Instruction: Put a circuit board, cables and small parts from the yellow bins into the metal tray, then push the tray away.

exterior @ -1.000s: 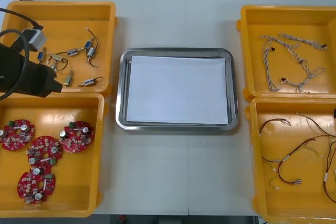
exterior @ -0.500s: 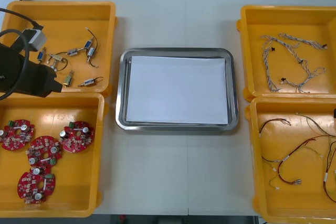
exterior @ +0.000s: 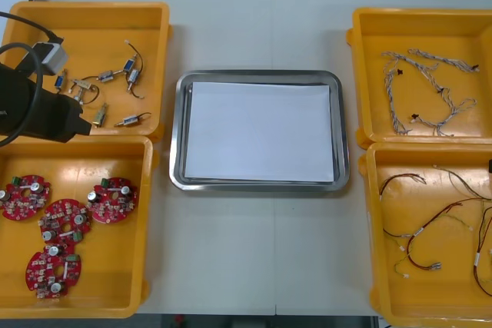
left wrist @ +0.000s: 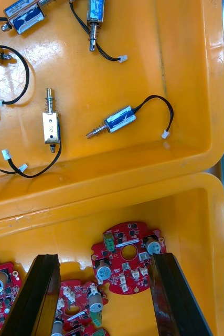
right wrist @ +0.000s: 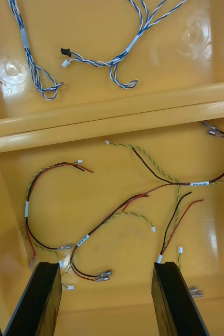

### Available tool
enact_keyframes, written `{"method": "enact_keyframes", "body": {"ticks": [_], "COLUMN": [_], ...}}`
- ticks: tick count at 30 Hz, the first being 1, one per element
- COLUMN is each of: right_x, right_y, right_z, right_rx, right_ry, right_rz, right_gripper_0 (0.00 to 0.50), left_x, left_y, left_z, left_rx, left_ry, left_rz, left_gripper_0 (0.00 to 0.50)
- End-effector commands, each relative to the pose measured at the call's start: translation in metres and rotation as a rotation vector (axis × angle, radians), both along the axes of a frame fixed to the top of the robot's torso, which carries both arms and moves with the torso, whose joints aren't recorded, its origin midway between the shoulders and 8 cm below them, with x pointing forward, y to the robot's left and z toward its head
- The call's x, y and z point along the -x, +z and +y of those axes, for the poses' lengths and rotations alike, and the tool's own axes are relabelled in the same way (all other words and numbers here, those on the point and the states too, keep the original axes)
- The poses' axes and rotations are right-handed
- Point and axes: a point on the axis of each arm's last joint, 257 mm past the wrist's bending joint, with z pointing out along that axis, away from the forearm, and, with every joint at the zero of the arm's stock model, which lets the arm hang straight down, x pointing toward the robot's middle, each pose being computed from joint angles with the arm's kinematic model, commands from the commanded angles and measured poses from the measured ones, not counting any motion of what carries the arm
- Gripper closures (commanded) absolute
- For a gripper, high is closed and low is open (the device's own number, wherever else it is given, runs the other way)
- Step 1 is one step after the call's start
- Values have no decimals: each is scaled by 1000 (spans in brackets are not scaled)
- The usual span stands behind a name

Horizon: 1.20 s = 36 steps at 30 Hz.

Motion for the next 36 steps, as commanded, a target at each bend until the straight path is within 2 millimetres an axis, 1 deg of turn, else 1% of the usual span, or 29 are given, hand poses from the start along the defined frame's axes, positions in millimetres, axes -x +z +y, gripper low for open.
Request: {"method": "enact_keyframes", "body": {"ticks": [1,33,34,36], "right_x": [1,1,1,1], "right_y": [15,15,15,15], "right_z": [-11,-11,-11,-11], "right_rx": [50,50,50,50], "right_ry": [4,4,4,4], "right_rz": [-27,-27,-27,-27], "right_gripper_0": [0,0,0,0], "left_x": [4,4,9,10], "left_y": [1,1,-10,-12], "left_z": [-2,-2,-9,-11], "left_rx": [-54,-54,-28,-20], "left_ry": [-86,-86,-93,-95], "left_rz": [-25,-25,-3,0], "left_gripper_0": [0,0,0,0]}}
